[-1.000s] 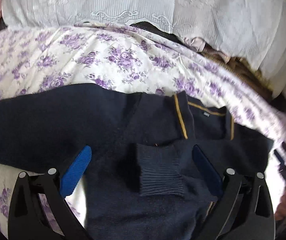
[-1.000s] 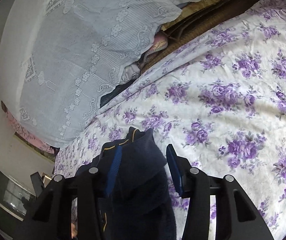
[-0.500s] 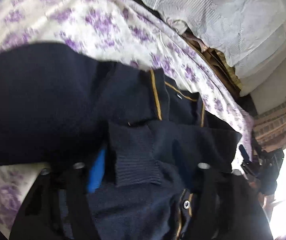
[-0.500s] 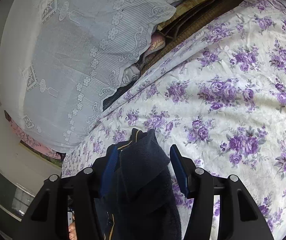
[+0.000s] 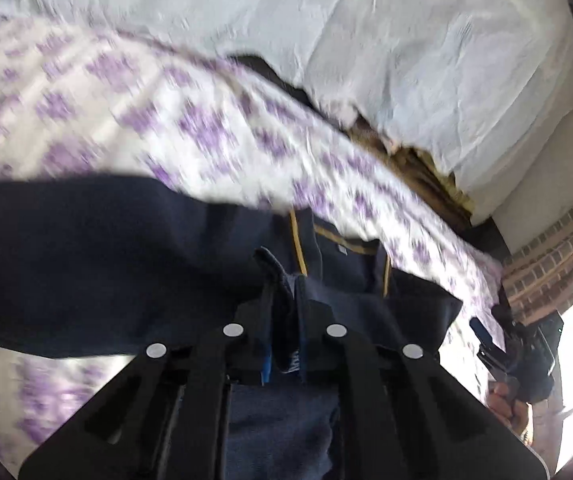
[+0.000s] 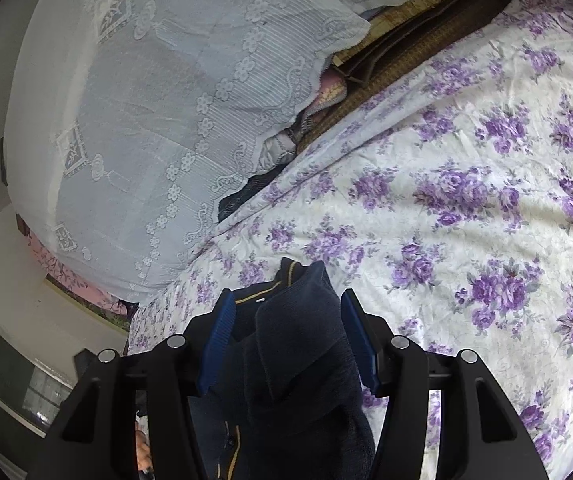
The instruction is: Fold small clothes
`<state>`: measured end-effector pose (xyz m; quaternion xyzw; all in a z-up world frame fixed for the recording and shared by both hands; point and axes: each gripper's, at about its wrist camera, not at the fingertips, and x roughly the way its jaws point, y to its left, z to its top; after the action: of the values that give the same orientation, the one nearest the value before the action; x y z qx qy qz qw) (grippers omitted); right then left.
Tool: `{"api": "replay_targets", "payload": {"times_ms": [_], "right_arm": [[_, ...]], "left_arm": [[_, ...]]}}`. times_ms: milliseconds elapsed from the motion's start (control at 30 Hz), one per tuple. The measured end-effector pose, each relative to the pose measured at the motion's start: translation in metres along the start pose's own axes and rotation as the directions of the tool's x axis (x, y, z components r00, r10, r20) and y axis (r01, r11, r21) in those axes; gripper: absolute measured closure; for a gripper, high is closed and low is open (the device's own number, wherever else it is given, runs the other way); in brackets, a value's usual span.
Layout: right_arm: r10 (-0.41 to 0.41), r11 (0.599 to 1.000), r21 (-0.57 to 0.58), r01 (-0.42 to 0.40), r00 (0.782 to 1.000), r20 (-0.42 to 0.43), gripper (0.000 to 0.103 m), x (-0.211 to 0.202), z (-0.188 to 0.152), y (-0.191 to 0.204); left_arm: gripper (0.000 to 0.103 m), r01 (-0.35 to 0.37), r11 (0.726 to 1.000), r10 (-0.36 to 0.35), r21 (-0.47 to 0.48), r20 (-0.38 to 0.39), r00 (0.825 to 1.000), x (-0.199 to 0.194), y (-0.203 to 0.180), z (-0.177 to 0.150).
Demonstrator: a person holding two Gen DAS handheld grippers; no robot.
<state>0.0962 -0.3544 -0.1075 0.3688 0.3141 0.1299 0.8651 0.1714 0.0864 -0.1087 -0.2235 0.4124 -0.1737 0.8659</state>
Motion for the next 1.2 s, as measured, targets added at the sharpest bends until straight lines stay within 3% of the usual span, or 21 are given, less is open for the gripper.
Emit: {"api": "replay_targets", "payload": {"times_ms": [67,167,267,367,500,567,600,667,767,800,833,900,1000,1100,1200], "right_arm": [[0.004,1.000,-0.017,-0.004,1.000,-0.008,0.047,0.001,-0.002,0.005],[-0.005,0.999,-0.048,0.004,0.999,-0.032,0.047,0.008,-0.007,0.013],[0.016,0.998,-0.062,-0.021,0.996,-0.087,0.047,0.019,-0.015,0.019],[0.057,0.995,-0.068,-0.070,0.984,-0.170,0.047,0.033,-0.024,0.027],[0.000,0.994,-0.110,-0.024,0.979,-0.206,0.047,0.052,-0.026,0.035],[-0.022,0.991,-0.134,-0.013,0.966,-0.259,0.047,0.083,-0.018,0.042],[-0.027,0.991,-0.136,-0.013,0.958,-0.285,0.047,0.099,-0.016,0.043],[-0.075,0.989,-0.148,0.027,0.941,-0.331,0.047,0.145,-0.008,0.044],[-0.114,0.983,-0.176,0.060,0.943,-0.313,0.051,0.177,-0.002,0.041],[-0.093,0.987,-0.155,0.046,0.947,-0.307,0.054,0.175,-0.001,0.039],[0.007,0.995,-0.098,-0.037,0.958,-0.288,0.054,0.159,0.002,0.038],[0.095,0.988,-0.093,-0.121,0.965,-0.244,0.054,0.130,0.009,0.041],[0.033,0.977,-0.204,-0.064,0.988,-0.153,0.054,0.071,0.015,0.038],[-0.089,0.976,-0.206,0.065,0.990,-0.111,0.054,0.039,0.014,0.005],[-0.149,0.974,-0.187,0.124,0.981,-0.122,0.057,0.037,0.011,-0.022]], "left_arm": [[0.097,-0.030,0.999,0.030,-0.021,0.010,0.999,-0.007,0.011,0.000],[0.097,-0.148,0.988,0.147,-0.033,-0.020,0.989,0.000,0.031,-0.009],[0.097,-0.140,0.987,0.132,-0.075,-0.097,0.987,0.014,0.045,-0.016],[0.097,-0.154,0.987,0.150,-0.037,-0.080,0.985,0.012,0.036,-0.017],[0.094,-0.095,0.995,0.097,0.039,-0.043,0.994,0.003,0.011,-0.020],[0.079,-0.119,0.988,0.128,0.095,-0.087,0.988,0.018,-0.001,-0.031],[0.073,-0.161,0.979,0.177,0.122,-0.134,0.975,0.034,-0.004,-0.039],[0.073,-0.214,0.963,0.237,0.163,-0.139,0.962,0.047,-0.007,-0.046],[0.073,-0.209,0.965,0.229,0.161,-0.118,0.966,0.042,-0.010,-0.045],[0.073,-0.196,0.970,0.214,0.140,-0.119,0.970,0.040,-0.006,-0.044],[0.073,-0.180,0.977,0.194,0.113,-0.123,0.973,0.037,-0.002,-0.042],[0.069,-0.142,0.988,0.148,0.059,-0.126,0.981,0.032,0.005,-0.038],[0.055,-0.098,0.994,0.103,0.040,-0.144,0.984,0.031,0.007,-0.039],[0.039,-0.103,0.990,0.116,0.095,-0.149,0.982,0.037,-0.007,-0.043],[0.044,-0.131,0.981,0.150,0.147,-0.131,0.980,0.045,-0.018,-0.045]]}}
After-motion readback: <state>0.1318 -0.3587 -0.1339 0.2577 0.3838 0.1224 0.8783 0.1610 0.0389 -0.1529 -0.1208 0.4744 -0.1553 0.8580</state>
